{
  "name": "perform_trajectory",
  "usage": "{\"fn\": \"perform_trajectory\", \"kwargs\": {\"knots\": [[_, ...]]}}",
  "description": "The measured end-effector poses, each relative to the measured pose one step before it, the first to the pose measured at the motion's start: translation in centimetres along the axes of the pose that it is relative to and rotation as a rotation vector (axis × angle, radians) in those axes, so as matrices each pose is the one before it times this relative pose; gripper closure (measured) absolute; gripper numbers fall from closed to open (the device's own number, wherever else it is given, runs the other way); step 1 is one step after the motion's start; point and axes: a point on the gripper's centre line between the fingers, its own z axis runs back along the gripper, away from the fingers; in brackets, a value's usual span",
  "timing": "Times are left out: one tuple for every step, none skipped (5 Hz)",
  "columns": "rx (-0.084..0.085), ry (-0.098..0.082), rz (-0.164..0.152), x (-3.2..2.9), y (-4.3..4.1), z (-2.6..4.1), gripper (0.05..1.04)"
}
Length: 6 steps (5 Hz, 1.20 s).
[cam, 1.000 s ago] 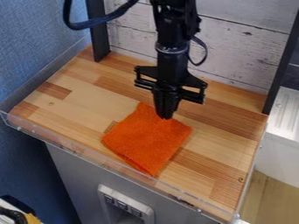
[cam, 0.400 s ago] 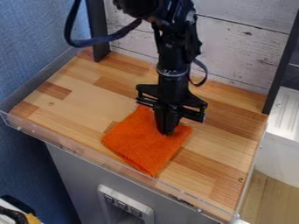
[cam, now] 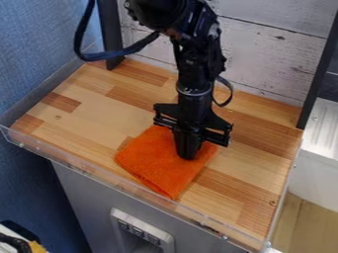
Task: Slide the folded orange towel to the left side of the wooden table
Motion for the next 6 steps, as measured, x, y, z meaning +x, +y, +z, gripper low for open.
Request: {"fn": "perform_trajectory", "kwargs": {"knots": [[0.0004,0.003,-0.0092,-0.009,0.135,-0.088,1.021],[-0.0011,0.0213,0.0022,-0.025,1.732,-0.607,1.021],[-0.0034,-0.0005,-0.0175,0.531,2.344,0.014,1.021],[-0.0043,-0.0027,-0.015,0.587,2.481,0.046,1.021],[-0.0023,-0.0044,-0.016,0.141,2.425,0.119,1.021],[-0.0019,-0.003,-0.0129,-0.48,2.06,0.053,1.021]]}}
